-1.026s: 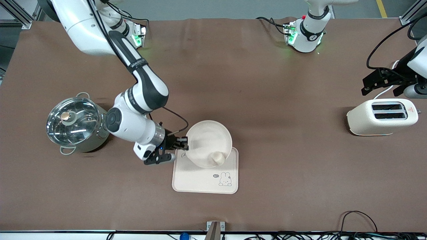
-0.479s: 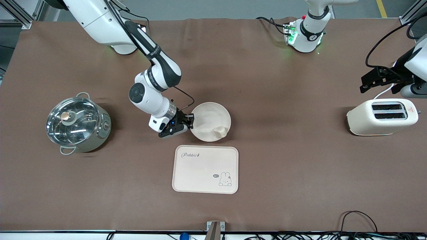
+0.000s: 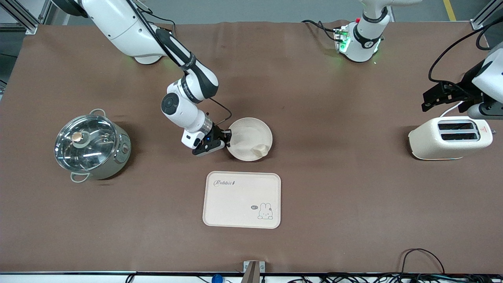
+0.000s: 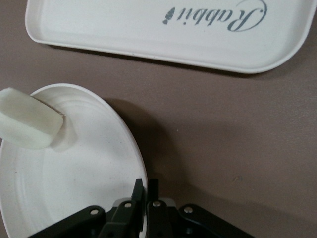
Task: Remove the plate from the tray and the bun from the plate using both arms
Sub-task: 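Lift the plate with bun off the tray and set it beyond the tray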
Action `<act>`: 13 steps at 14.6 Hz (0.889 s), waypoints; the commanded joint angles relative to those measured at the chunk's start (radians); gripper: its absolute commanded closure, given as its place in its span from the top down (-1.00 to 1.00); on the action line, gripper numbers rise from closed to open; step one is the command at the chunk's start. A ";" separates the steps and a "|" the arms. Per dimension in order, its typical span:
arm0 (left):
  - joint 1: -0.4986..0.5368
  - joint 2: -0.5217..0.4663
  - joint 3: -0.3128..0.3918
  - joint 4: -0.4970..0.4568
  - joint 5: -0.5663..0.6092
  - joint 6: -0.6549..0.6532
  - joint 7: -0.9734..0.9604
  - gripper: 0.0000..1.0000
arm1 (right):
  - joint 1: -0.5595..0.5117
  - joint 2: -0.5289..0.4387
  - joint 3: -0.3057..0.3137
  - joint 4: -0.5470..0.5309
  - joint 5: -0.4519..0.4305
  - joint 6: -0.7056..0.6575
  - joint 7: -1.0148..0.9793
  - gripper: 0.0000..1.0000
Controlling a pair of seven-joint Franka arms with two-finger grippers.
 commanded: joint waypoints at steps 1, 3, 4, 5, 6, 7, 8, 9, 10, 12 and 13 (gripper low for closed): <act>0.002 -0.011 -0.004 -0.025 0.006 -0.020 -0.009 1.00 | -0.010 0.015 0.012 0.006 0.011 0.013 -0.015 -0.99; -0.009 -0.017 -0.007 -0.036 0.004 -0.033 -0.042 1.00 | -0.010 0.032 0.011 0.023 0.013 0.013 -0.013 -0.96; -0.008 -0.019 -0.030 -0.039 0.002 -0.034 -0.061 1.00 | -0.010 0.033 0.011 0.027 0.013 0.012 -0.013 -0.86; -0.006 -0.020 -0.056 -0.047 0.001 -0.037 -0.078 1.00 | -0.010 0.033 0.011 0.029 0.013 0.012 -0.012 -0.13; -0.008 -0.022 -0.076 -0.058 -0.011 -0.034 -0.107 1.00 | -0.011 0.033 0.011 0.030 0.014 0.012 -0.013 0.98; -0.009 -0.017 -0.105 -0.061 -0.022 -0.025 -0.149 1.00 | -0.011 0.032 0.011 0.032 0.014 0.010 -0.012 1.00; -0.009 -0.010 -0.146 -0.067 -0.024 -0.007 -0.205 1.00 | -0.016 0.027 0.011 0.033 0.014 0.010 -0.012 1.00; -0.009 -0.010 -0.189 -0.091 -0.022 0.035 -0.249 1.00 | -0.019 0.013 0.011 0.043 0.014 0.001 -0.013 1.00; -0.009 -0.005 -0.229 -0.113 -0.024 0.090 -0.285 1.00 | -0.027 -0.017 0.009 0.044 0.014 -0.012 -0.012 1.00; -0.014 0.047 -0.277 -0.125 -0.048 0.176 -0.357 1.00 | -0.068 -0.103 0.000 0.061 0.014 -0.139 -0.010 1.00; -0.015 0.091 -0.304 -0.125 -0.069 0.229 -0.409 1.00 | -0.094 -0.152 -0.014 0.082 0.013 -0.237 -0.013 1.00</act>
